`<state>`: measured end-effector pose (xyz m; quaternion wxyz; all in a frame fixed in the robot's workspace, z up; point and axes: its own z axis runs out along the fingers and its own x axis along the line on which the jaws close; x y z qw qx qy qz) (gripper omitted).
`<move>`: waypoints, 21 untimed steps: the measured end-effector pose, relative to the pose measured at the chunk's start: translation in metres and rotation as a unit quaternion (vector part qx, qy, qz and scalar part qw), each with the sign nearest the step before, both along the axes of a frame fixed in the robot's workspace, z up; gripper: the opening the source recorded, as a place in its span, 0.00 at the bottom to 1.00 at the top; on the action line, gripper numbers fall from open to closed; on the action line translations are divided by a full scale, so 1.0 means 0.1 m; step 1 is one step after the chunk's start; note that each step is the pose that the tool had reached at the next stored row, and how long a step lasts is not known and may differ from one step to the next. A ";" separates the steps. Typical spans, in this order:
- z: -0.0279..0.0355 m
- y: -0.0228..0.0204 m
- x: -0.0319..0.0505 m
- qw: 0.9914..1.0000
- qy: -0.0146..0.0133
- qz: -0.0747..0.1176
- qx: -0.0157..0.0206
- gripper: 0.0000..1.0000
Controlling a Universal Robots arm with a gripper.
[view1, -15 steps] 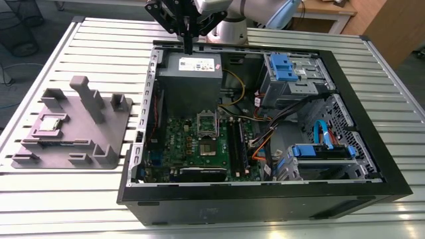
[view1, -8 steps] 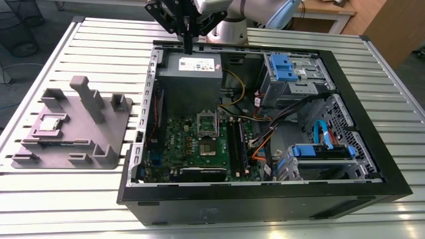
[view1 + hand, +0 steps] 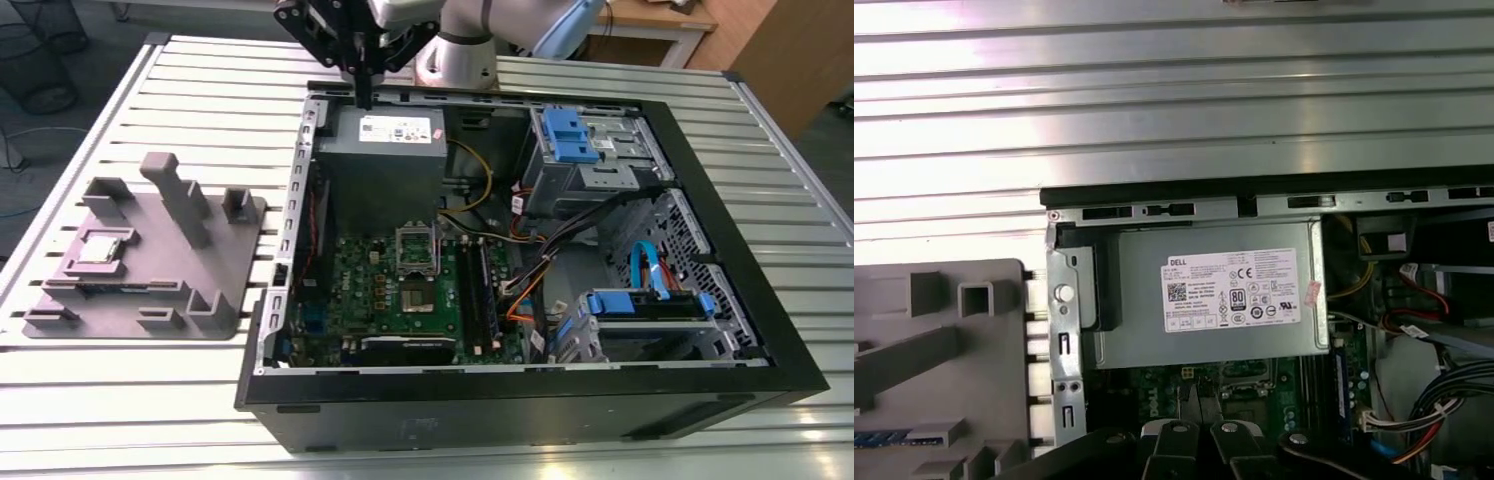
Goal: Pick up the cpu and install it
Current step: 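Reach for the cpu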
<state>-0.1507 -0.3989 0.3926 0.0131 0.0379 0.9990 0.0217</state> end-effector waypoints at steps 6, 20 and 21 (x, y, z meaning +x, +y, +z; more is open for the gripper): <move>-0.007 0.000 -0.201 1.000 0.000 0.000 0.000 0.11; -0.016 0.000 -0.703 1.000 -0.003 0.000 0.000 0.11; -0.017 0.000 -0.734 1.000 -0.004 0.000 0.000 0.11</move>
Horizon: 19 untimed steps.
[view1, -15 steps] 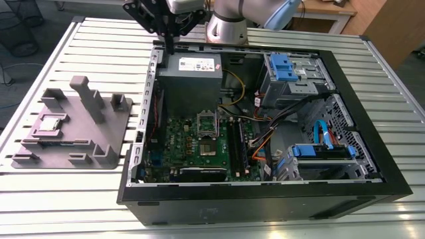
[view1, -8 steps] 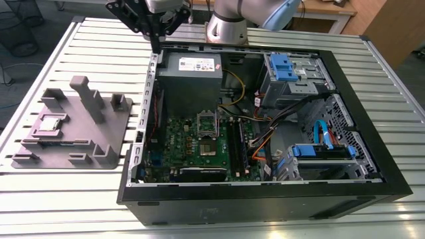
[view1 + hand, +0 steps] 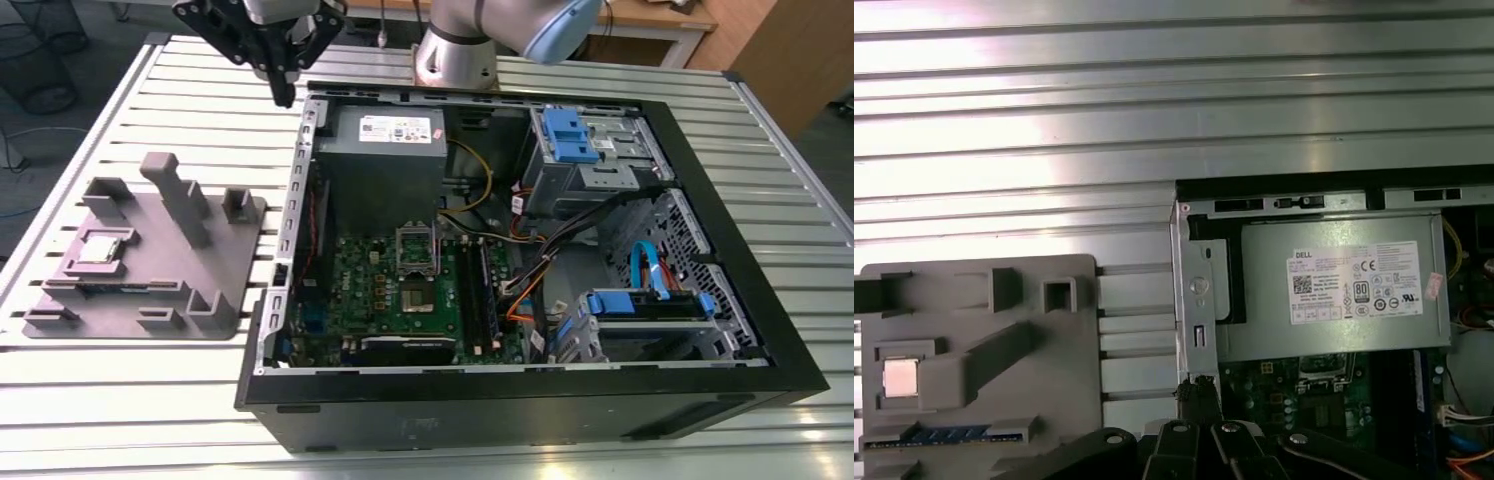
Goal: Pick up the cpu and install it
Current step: 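Reach for the cpu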
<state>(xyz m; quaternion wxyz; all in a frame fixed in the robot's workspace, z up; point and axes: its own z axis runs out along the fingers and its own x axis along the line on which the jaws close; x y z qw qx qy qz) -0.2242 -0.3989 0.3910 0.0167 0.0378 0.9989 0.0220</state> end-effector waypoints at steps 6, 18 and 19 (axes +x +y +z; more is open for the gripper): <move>-0.001 0.000 -0.115 1.000 -0.001 0.000 0.000 0.11; -0.001 0.000 -0.135 1.000 -0.001 0.000 0.000 0.11; -0.001 0.000 -0.135 1.000 -0.001 0.000 0.000 0.11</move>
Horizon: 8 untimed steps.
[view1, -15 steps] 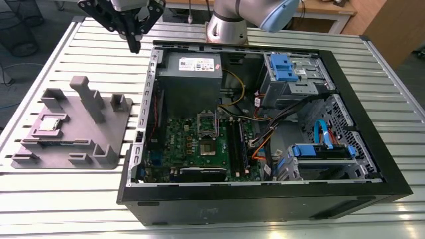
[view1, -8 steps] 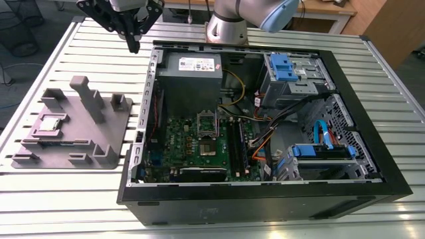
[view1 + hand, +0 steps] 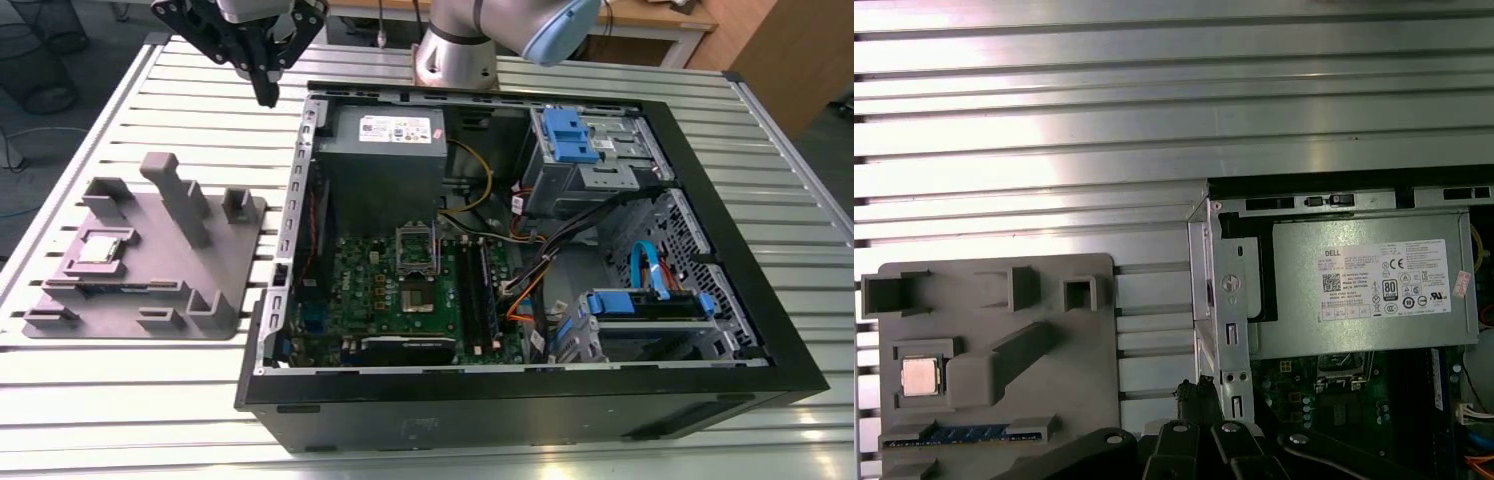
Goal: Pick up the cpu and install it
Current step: 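Reach for the cpu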
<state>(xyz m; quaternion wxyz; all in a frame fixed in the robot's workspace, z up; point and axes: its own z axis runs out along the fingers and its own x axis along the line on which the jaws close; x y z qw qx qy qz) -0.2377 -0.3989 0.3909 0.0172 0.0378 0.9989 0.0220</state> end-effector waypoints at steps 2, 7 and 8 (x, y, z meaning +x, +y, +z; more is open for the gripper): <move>0.000 0.000 0.000 1.000 0.000 0.000 0.000 0.11; 0.000 0.000 -0.003 1.000 0.000 0.000 0.000 0.11; -0.001 0.000 -0.005 1.000 0.000 0.000 0.000 0.11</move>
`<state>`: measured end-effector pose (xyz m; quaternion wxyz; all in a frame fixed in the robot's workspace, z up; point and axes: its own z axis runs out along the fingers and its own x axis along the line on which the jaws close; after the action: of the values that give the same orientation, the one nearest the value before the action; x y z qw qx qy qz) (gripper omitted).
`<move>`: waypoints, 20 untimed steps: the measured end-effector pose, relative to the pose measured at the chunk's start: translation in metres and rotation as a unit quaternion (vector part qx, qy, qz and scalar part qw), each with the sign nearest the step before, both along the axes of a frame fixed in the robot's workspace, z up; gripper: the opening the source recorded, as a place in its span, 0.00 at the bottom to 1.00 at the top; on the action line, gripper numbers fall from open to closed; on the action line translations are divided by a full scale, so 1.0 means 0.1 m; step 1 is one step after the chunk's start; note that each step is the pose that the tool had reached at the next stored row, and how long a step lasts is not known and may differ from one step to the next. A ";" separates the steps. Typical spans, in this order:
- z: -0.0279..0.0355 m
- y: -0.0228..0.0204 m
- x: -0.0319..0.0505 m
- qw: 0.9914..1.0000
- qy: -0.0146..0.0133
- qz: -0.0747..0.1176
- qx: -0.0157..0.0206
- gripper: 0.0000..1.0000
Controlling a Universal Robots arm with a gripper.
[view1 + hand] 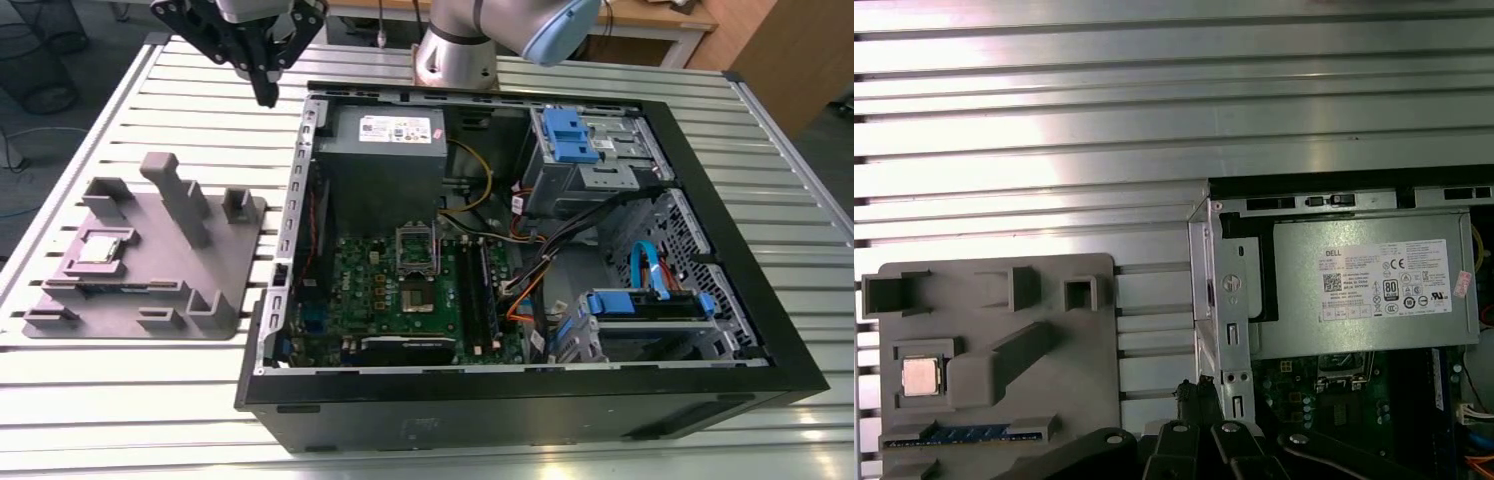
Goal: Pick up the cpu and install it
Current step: 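Reach for the cpu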
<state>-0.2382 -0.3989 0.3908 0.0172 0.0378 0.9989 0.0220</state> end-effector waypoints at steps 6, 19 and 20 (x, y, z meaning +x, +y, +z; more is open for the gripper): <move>-0.015 0.000 -0.105 1.000 0.000 0.000 0.000 0.11; -0.065 0.000 -0.635 1.000 -0.001 0.000 0.000 0.11; -0.071 0.000 -0.683 1.000 -0.001 0.000 0.000 0.11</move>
<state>-0.3064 -0.3990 0.3837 0.0186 0.0377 0.9989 0.0221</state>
